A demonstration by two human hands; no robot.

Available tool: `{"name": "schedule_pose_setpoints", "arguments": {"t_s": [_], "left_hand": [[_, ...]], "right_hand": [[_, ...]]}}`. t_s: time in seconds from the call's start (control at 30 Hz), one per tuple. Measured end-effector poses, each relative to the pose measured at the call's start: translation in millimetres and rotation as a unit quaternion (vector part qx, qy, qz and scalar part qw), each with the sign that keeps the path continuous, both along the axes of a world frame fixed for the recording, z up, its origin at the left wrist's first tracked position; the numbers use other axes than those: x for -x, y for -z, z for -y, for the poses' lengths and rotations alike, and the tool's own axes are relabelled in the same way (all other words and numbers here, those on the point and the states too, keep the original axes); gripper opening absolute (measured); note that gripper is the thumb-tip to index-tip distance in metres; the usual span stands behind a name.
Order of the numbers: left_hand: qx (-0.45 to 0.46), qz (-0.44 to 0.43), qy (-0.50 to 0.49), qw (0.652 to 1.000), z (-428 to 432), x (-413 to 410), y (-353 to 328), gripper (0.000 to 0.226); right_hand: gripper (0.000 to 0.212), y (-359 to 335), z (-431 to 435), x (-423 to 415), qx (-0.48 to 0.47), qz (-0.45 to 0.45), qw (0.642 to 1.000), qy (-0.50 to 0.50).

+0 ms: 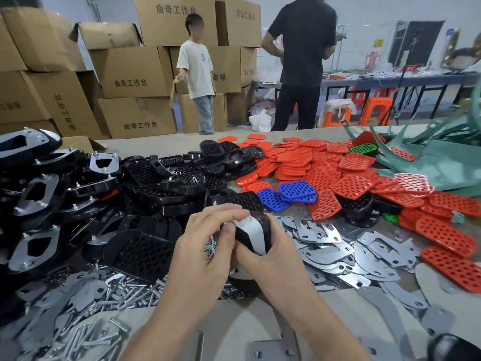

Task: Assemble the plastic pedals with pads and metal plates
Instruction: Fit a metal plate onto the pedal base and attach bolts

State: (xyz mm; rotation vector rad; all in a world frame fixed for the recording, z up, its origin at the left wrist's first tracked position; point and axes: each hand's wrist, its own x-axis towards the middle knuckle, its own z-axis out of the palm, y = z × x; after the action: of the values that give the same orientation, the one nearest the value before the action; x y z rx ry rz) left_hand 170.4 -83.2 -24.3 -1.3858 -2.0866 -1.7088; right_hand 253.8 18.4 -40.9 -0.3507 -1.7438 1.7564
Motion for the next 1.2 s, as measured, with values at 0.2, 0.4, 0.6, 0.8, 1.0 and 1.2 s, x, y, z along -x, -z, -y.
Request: {"name": "schedule_pose_setpoints", "arguments": {"t_s": [0.2, 0.4, 0.6, 0.8, 1.0, 1.2], "left_hand": [[-0.032, 0.112, -0.004, 0.993, -4, 0, 1, 0.018], [-0.008, 0.012, -0.001, 1.000, -5, 0, 4, 0.023], [-0.034, 0.106, -0.019, 0.994, -9, -2, 5, 0.016], [-0.023, 0.064, 0.004, 0.998, -8, -5, 4, 0.024], [-0.044, 0.163, -0.023, 0.985, -11, -4, 6, 0.007], [-0.047, 0.148, 0.019, 0.988, -7, -4, 4, 0.019]], "right_hand": [[0.018, -3, 2, -2, 0.013, 0.000, 1.000, -0.016], [0.019, -3, 0, -2, 0.016, -0.002, 1.000, -0.009], [0.018, -5, 3, -2, -0.001, -0.003, 1.000, -0.012], [0.019, -5, 1, -3, 0.020, -0.003, 1.000, -0.011], [0.014, -4, 4, 0, 0.025, 0.004, 1.000, -0.016], [0.020, -2, 2, 0, 0.016, 0.009, 1.000, -0.004]]}}
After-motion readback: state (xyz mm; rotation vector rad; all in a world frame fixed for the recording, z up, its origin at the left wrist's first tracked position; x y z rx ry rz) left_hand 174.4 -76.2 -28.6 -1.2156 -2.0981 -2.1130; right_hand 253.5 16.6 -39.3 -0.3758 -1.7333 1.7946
